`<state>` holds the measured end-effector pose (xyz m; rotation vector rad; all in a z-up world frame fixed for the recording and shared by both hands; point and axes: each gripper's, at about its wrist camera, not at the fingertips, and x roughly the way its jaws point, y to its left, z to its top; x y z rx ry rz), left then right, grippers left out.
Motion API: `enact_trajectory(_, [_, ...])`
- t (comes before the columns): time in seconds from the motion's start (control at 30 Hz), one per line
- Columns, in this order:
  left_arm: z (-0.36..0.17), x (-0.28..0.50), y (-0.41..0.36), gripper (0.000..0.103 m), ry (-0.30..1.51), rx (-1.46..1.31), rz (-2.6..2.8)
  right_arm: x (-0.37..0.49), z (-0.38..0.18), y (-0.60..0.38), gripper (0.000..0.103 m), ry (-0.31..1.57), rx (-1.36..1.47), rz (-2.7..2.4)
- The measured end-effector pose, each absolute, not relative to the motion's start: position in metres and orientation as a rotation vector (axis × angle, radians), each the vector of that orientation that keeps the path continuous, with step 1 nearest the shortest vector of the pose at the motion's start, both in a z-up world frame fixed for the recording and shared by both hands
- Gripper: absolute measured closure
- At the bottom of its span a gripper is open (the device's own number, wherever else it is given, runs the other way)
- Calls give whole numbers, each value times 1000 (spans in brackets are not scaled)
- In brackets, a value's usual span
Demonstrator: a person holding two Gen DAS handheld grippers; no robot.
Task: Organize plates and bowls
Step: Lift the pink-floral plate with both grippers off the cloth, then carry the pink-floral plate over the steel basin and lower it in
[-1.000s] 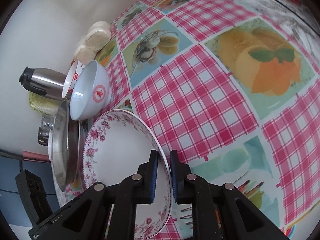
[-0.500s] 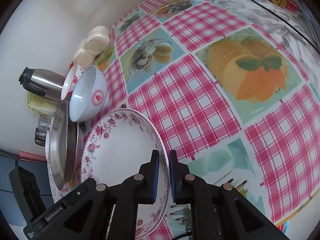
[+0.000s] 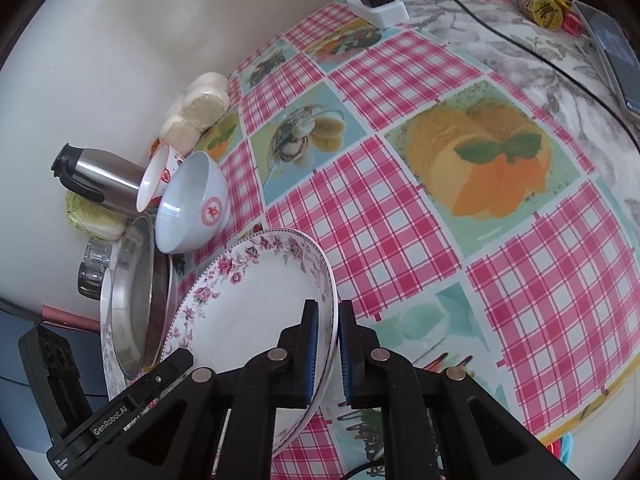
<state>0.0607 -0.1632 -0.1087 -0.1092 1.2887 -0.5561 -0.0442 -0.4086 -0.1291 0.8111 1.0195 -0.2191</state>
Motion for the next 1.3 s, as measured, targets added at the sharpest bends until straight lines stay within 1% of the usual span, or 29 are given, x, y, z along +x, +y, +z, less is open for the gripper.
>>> enact_trajectory(0.33, [-83,60,-167,85,1193,-97,-584,-52,-112,-411,92,948,811,-203])
enact_trajectory(0.67, [-42,70,-163,85,1061,-151,-631,-55,-70,-408,92,827,782,-188])
enact_trajectory(1.0, [-11,97,-150,85,967,-231,-607,-28,-30,-401,92,766,746,-154])
enact_trajectory(1.3, [-1,135,-130,85,927,-322,-561,14,-3,-388,92,734,716,-100])
